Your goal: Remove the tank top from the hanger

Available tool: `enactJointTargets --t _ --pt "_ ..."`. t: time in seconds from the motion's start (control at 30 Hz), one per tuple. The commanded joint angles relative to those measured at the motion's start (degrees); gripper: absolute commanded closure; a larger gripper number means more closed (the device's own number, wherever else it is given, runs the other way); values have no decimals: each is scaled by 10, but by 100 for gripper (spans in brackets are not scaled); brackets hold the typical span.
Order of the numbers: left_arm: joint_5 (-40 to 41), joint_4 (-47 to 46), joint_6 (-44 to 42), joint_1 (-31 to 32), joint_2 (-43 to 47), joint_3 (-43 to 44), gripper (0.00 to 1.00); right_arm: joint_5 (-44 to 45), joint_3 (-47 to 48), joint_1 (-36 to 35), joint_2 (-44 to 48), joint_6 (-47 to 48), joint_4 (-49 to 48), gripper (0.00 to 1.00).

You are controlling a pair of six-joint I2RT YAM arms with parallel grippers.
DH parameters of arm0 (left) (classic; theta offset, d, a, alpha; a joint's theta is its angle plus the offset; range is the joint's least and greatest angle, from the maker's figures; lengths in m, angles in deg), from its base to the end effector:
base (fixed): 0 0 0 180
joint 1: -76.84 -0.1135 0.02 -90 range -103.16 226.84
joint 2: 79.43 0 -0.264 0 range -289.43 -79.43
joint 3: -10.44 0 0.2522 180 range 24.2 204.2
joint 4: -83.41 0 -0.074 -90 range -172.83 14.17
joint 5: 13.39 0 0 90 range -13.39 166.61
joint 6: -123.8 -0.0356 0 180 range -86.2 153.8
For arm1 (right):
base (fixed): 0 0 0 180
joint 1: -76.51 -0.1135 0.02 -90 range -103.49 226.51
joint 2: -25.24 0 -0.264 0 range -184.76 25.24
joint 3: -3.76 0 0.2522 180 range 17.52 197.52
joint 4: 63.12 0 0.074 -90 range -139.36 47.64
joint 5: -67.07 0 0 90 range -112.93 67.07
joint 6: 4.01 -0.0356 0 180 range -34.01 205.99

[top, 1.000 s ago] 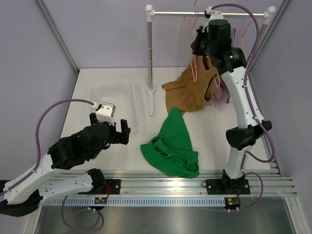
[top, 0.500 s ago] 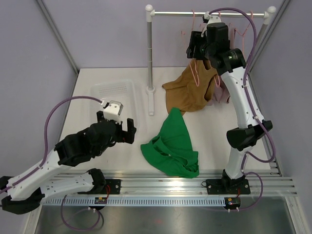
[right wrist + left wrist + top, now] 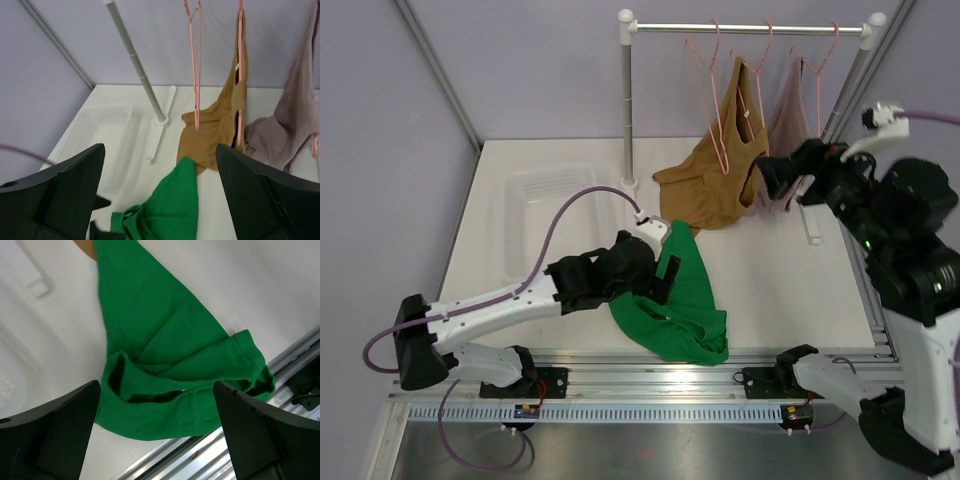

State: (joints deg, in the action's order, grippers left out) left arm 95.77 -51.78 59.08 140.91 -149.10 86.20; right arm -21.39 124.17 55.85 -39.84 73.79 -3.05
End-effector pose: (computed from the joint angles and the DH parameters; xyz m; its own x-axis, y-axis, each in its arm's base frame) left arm 0.1255 -0.2314 0.3205 -0.5623 0.2339 -0.7932 0.5501 0.8220 -0.1475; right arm 0.1514 0.0561 0.5513 -0.1448 0.1712 -0.9745 -0.3039 0.9296 0.2084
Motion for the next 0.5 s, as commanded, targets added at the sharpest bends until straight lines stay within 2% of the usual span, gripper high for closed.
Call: enactJointTargets --t 0.0,0.17,0.33,0.43,0.47 --pt "-51 -85 -7 13 -60 6 1 -52 -150 0 106 -44 -60 0" --pt "-66 -94 -10 18 -171 25 1 -127 -252 -1 222 -57 -65 1" --pt "-49 -125 -1 20 -270 32 1 -190 -300 0 264 -53 -61 0" --pt "-61 -144 3 20 -318 35 1 -199 -301 0 270 -45 -48 1" --pt "-77 -153 4 20 -325 31 4 -199 -300 0 271 -44 -44 0"
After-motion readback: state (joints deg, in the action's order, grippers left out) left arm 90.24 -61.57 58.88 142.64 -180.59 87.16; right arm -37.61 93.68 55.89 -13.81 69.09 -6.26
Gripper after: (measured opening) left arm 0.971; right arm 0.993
